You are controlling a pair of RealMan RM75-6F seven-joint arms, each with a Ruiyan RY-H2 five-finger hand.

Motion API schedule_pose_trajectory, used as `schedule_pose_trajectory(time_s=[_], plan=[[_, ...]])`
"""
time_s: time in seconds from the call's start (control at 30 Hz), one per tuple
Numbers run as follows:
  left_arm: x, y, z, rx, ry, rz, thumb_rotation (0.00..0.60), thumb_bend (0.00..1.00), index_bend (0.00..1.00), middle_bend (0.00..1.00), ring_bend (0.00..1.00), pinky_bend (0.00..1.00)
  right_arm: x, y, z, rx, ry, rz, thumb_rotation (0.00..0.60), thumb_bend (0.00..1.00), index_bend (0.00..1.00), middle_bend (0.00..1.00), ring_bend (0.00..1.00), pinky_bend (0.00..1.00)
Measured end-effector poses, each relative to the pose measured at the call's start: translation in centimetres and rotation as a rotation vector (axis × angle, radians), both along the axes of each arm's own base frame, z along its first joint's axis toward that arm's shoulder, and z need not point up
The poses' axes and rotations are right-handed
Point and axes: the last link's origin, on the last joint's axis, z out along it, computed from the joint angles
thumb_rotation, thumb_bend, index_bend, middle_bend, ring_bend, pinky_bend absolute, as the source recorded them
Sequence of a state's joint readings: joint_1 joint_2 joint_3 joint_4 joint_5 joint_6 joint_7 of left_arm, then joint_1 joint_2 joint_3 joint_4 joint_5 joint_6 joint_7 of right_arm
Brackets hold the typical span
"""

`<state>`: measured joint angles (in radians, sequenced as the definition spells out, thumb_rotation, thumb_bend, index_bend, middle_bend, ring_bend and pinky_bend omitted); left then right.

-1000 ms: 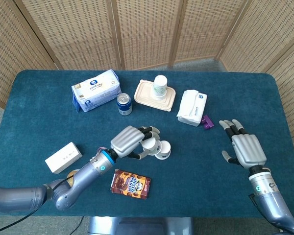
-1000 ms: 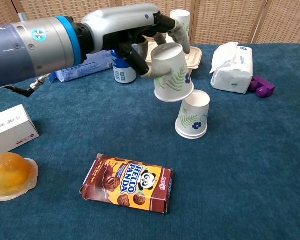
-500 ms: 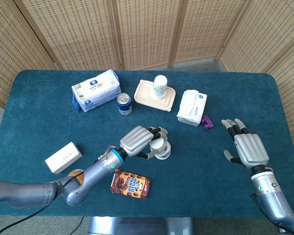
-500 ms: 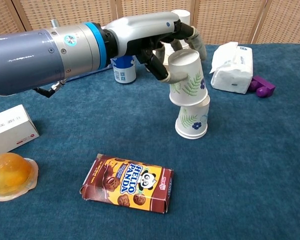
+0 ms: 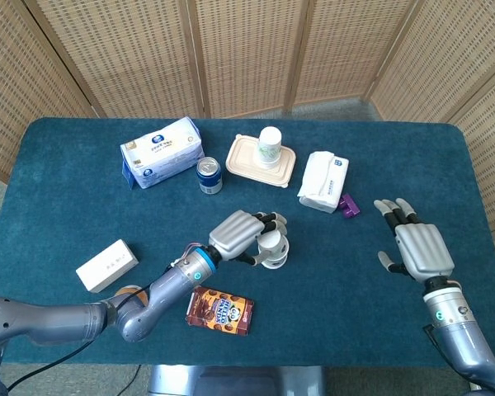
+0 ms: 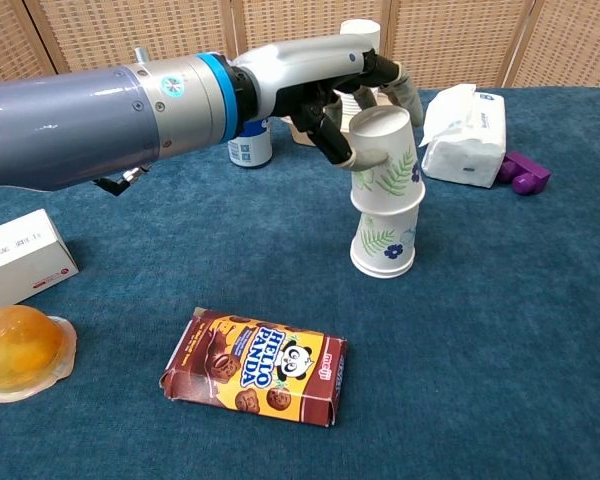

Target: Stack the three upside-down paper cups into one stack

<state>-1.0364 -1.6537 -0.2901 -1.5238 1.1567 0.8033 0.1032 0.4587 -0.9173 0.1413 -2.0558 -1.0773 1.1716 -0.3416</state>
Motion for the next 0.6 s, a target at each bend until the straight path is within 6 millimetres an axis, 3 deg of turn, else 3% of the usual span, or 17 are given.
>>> schedule_pose_trajectory(time_s=[0.27,0.37,0.4,0.5,0.6], plan=[[0.3,0.1,-0.6,-0.016,0.017,-0.004,0.6,0.46,0.29,0.21,0.25,0.52,-0.2,0.0,0.2,-0.004,-0.002,-0.003,0.6,0.37,0.03,0.11,0.0,0.43],[0.1,0.1,-0.8,-0.032,0.047,-0.004,0.6,0.46,0.18,0.12,0.1,0.4,-0.3,-0.1,0.3,-0.009,-0.003,-0.004,0.6,0.37,0.03,0.11,0.0,0.43],[0.0,0.1,-0.9,-0.04,0.066,-0.005,0.6,0.46,0.12,0.07,0.05,0.32,-0.3,-0.1,0.4,-0.011,-0.003,-0.005,0.6,0.37,0.03,0.11,0.0,0.43],[-0.4,0.2,-0.8,-0.049,0.116,-0.007,0.6,0.46,0.02,0.0,0.0,0.18,-0.4,-0.1,0.4,-0.013,-0.003,-0.006,0.6,0.37,0.03,0.11,0.0,0.43],[-0.8,0.2,-0.5,-0.048,0.165,-0.01,0.6,0.45,0.0,0.0,0.0,0.11,-0.4,-0.1,0.4,-0.012,-0.004,-0.007,0.6,0.37,0.03,0.11,0.0,0.42]])
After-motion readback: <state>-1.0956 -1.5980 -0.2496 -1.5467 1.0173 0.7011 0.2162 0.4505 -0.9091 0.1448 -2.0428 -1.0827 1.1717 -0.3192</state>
